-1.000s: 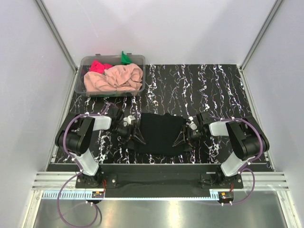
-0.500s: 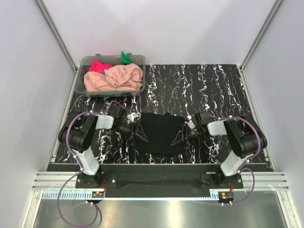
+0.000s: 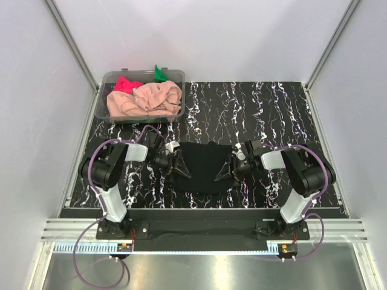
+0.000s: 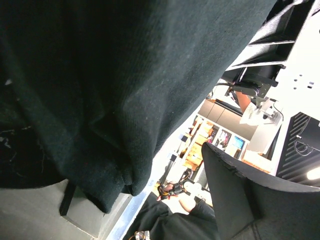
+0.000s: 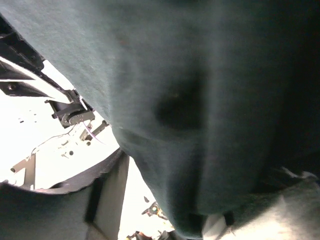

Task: Fold and stack the t-shirts
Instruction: Neatly place the folded tshirt to the corner

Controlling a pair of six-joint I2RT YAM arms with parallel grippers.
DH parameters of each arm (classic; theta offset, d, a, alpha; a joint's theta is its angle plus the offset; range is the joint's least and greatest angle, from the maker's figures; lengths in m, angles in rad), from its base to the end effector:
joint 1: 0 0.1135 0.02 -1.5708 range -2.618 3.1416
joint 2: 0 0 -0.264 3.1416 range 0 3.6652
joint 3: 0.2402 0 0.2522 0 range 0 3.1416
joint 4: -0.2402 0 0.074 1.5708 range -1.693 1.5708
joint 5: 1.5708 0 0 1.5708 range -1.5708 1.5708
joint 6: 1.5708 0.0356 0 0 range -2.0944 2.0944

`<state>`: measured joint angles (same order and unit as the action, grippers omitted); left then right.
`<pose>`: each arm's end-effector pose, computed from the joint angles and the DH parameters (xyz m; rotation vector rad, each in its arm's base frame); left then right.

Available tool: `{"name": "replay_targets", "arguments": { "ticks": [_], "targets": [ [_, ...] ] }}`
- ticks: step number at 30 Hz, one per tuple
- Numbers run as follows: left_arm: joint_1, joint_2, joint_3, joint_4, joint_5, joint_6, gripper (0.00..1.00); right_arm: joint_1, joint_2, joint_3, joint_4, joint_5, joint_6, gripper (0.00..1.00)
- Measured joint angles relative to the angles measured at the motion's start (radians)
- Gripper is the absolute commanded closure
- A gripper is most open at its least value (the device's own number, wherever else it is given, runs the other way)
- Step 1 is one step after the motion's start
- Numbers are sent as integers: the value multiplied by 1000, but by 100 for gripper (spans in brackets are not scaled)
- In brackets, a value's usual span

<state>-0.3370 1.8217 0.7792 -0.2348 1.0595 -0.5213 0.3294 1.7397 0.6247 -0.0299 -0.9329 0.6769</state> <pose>0.2609 -0.1243 0.1004 0.0148 -2.5428 1.5048 0.2419 0.1129 0.0935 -0.1749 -2.6742 -1.4529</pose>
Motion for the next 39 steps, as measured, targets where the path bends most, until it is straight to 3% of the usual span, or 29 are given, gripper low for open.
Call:
{"name": "replay_targets", "arguments": {
  "ticks": [4,6,14,21,28,30,32,34,37,39],
  "targets": [
    [-2,-2,0,0,-10,-3,25,5,-25,-8,15,15,18,27],
    [-2,-3,0,0,-15,-10,23,9,-50,-13,18,34,26,27],
    [-7,-5,21,-18,-46,-49,23,11,-76,-8,6,97,39,30],
    [-10,34,72,-19,-48,-67,25,11,49,40,106,6,77,39],
    [-26,76,92,-8,-63,-85,53,16,80,41,169,0,89,53],
    [-34,85,92,-8,-67,-89,66,17,82,38,168,11,88,60],
    [-41,93,90,-8,-76,-90,69,18,82,33,169,29,83,66],
    [-44,98,90,-9,-74,-93,83,21,80,29,175,39,78,75],
    [-45,98,88,-6,-76,-92,100,24,69,15,183,63,76,94],
    [-45,98,87,-5,-77,-92,100,25,54,5,182,79,83,100]
  ]
}}
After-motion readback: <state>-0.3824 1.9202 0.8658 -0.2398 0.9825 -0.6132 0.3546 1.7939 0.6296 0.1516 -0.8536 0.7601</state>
